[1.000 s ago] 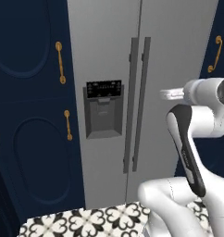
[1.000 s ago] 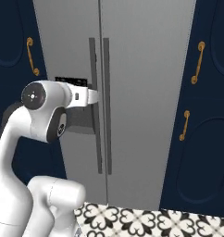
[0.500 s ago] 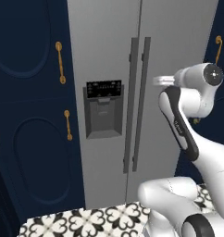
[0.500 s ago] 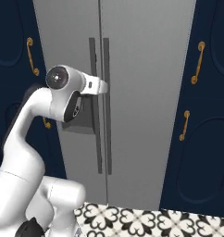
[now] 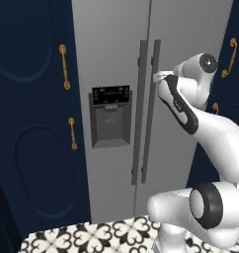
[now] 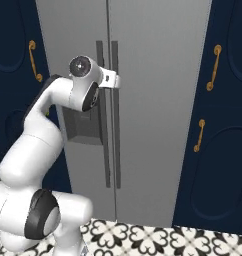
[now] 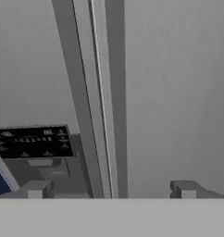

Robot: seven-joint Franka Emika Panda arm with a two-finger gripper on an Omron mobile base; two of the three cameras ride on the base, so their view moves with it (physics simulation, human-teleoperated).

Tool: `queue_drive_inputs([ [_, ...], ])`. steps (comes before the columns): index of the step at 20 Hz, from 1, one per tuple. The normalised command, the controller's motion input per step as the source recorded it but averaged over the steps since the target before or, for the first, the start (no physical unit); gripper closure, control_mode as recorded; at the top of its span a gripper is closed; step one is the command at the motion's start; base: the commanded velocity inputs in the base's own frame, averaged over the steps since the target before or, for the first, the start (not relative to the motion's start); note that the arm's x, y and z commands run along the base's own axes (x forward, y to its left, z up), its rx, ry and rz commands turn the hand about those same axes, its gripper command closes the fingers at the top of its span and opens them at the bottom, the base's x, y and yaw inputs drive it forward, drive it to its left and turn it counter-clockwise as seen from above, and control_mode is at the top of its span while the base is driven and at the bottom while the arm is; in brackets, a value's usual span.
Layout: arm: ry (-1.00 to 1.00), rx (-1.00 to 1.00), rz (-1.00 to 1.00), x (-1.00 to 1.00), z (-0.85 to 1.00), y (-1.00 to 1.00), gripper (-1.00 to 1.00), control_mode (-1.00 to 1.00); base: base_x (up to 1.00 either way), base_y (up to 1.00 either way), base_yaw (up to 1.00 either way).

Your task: Grab a lemon wedge from the fridge and one ice cube from the ice bowl, and put them in the glass of lemonade.

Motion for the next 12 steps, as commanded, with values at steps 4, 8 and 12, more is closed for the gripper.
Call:
queue_drive_inputs([
  [4, 0.1, 0.0, 0.03, 0.89, -0.04, 0.0, -1.0, -1.0, 0.0, 0.0, 0.0],
  [8, 0.02, 0.0, 0.01, 0.77, -0.14, -0.14, -1.0, -1.0, 0.0, 0.0, 0.0],
  [12, 0.0, 0.0, 0.0, 0.53, -0.16, -0.26, -1.0, -1.0, 0.0, 0.0, 0.0],
])
